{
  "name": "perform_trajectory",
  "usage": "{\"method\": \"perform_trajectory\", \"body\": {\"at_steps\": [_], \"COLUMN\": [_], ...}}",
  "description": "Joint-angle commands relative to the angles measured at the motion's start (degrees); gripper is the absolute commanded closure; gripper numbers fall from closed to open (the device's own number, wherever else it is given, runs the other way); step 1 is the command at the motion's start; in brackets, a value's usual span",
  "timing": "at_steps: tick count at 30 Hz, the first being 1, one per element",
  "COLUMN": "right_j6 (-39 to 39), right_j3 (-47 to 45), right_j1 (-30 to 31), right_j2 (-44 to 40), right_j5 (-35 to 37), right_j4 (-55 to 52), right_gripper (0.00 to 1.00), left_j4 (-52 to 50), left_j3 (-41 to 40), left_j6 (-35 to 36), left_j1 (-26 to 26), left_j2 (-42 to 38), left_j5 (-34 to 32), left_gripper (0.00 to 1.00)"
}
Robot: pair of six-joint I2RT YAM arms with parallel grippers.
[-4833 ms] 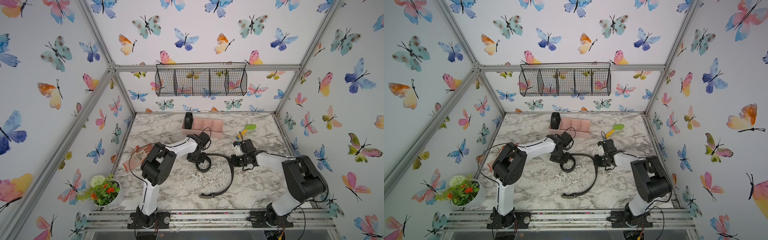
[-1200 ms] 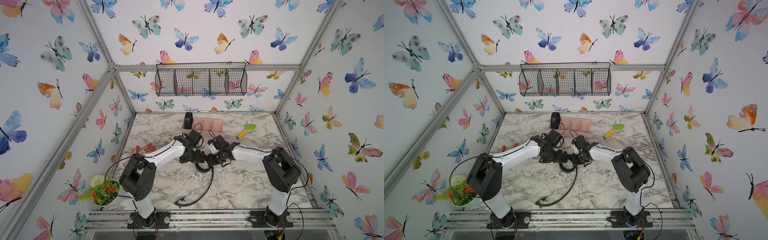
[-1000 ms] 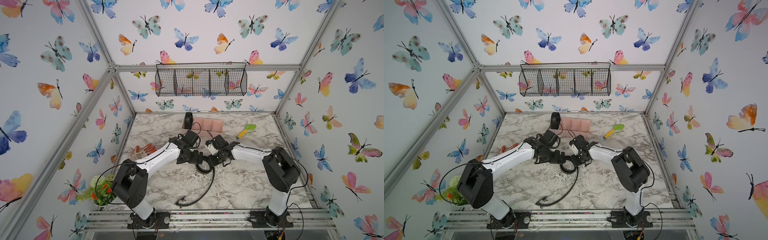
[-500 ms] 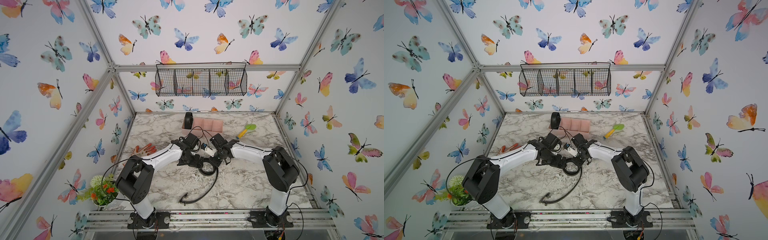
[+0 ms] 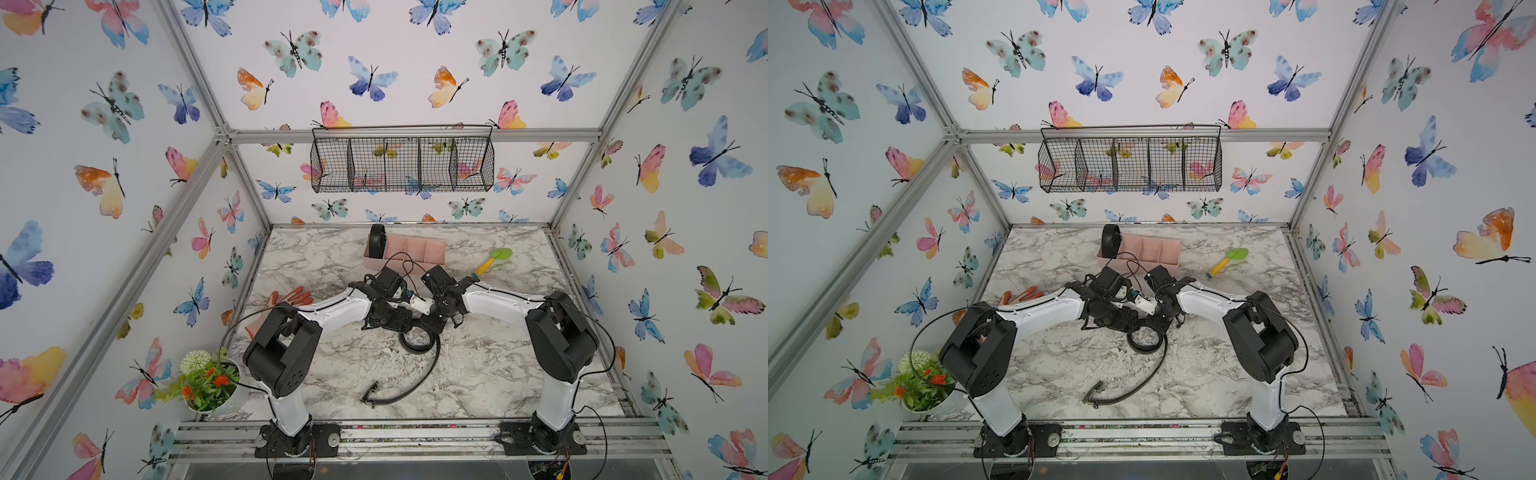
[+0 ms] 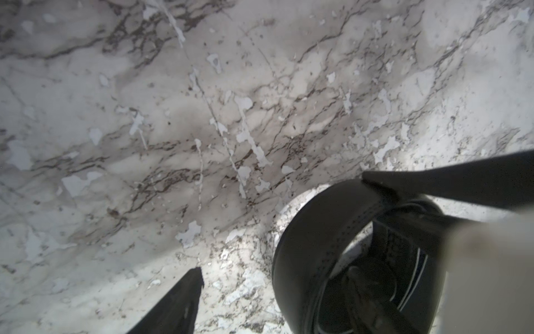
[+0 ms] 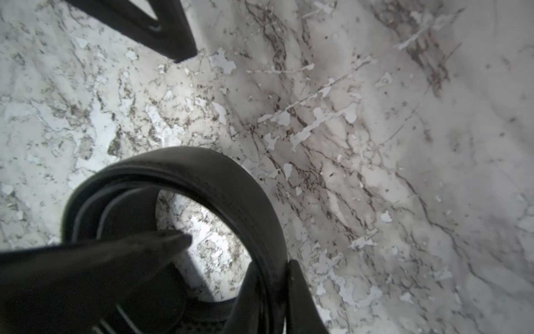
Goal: Place the belts into the storage roll
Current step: Roll the belt at the center of the board.
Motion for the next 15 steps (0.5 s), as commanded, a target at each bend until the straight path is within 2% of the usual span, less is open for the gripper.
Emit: {"method": "perform_trajectory", "body": {"at_steps": [1, 3, 10, 15], "right_j6": [-1.1, -0.8, 0.8, 5.3], "right_j3": [0.9, 0.9, 1.1, 1.3], "right_j1": [-0.2, -0.3, -0.9, -1.9], "right_j2": [1.8, 2.0, 2.2, 2.4], "right_j5": [-3.2, -3.6, -4.7, -3.3], "right_j4": [-2.2, -2.3, -1.8, 0.1], "right_gripper": [0.97, 0.97, 0.97, 0.97], "left_j4": [3.1, 3.5, 4.5, 4.8], "left_j3": [-0.4, -0.5, -1.9, -2.6], "left_j6": [-0.4, -0.3, -0.4, -0.8], "left_j1": [-1.0, -1.8, -2.9, -3.0], "left_j2": [2.2, 3.0, 3.9, 3.7], "left_j5": [1.9, 1.5, 2.4, 2.5], "left_gripper": [0.34, 0.36, 0.55, 0.79]}}
